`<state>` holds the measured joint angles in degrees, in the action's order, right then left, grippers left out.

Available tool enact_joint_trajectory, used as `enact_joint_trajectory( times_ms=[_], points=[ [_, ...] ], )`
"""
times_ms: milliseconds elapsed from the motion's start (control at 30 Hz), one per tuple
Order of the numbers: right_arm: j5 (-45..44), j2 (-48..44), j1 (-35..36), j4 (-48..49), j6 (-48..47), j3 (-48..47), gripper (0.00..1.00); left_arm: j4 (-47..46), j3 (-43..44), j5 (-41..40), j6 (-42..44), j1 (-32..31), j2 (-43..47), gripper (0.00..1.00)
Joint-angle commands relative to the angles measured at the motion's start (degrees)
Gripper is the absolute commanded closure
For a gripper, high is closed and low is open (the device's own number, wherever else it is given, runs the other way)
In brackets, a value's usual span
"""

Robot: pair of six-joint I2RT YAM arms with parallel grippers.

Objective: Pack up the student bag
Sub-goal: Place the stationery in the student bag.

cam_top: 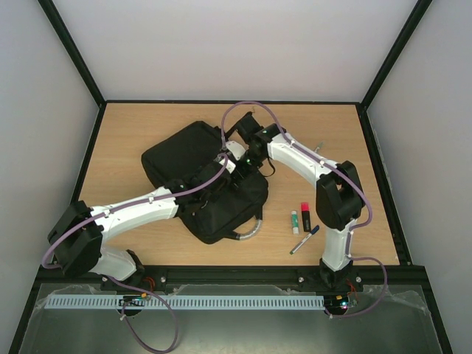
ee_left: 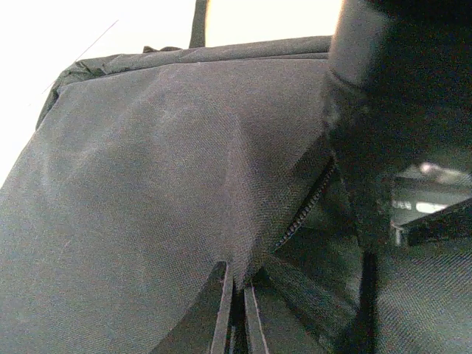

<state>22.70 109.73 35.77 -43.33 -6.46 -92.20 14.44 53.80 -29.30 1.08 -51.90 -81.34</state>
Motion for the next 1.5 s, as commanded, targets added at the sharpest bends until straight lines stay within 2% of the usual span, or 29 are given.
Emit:
enact_joint_trajectory(
  times_ms=[0,133,333,433,567,767,933,1100,1467],
  points=[
    [-0.29,-2.07,0.34,0.67,-0.42,2.09,0.55,-2.6,0.08,0.17,0.49,-0.94,1.09,0.98],
    [-0.47,-7.22,0.34,0.45,-3.23,7.56,0.44,-2.4,0.01,0.1,0.66,-0.94,1.33,0.98],
    [-2.71,-15.67,0.34,1.18,-9.29,14.36,0.43,-2.5,-0.16,-0.14,0.95,-1.01,1.84,0.98],
    [-5.14,-19.7,0.34,4.71,-14.89,20.29,0.49,-2.63,-0.31,0.37,1.16,-1.01,2.19,0.98],
    [-7.91,-23.16,0.35,10.28,-22.5,27.83,0.7,-2.97,-0.6,2.21,1.59,-1.01,2.55,0.98],
    [-3.19,-24.58,0.33,17.02,-25.38,31.73,0.84,-3.59,-1.03,5.89,2.01,-0.97,3.11,0.98],
    [0.1,-22.11,0.44,21.01,-22.65,31.9,0.9,-3.76,-1.24,5.93,2.17,-0.92,2.92,0.98],
    [2.83,-19.9,0.43,25.99,-18.44,31.99,0.91,-3.71,-1.15,5.92,2.26,-0.92,2.94,0.98],
    [0.02,-18.66,0.4,37.42,-14.49,35.04,0.91,-3.63,-1.24,5.64,2.53,-0.92,3.17,0.98]
  ],
)
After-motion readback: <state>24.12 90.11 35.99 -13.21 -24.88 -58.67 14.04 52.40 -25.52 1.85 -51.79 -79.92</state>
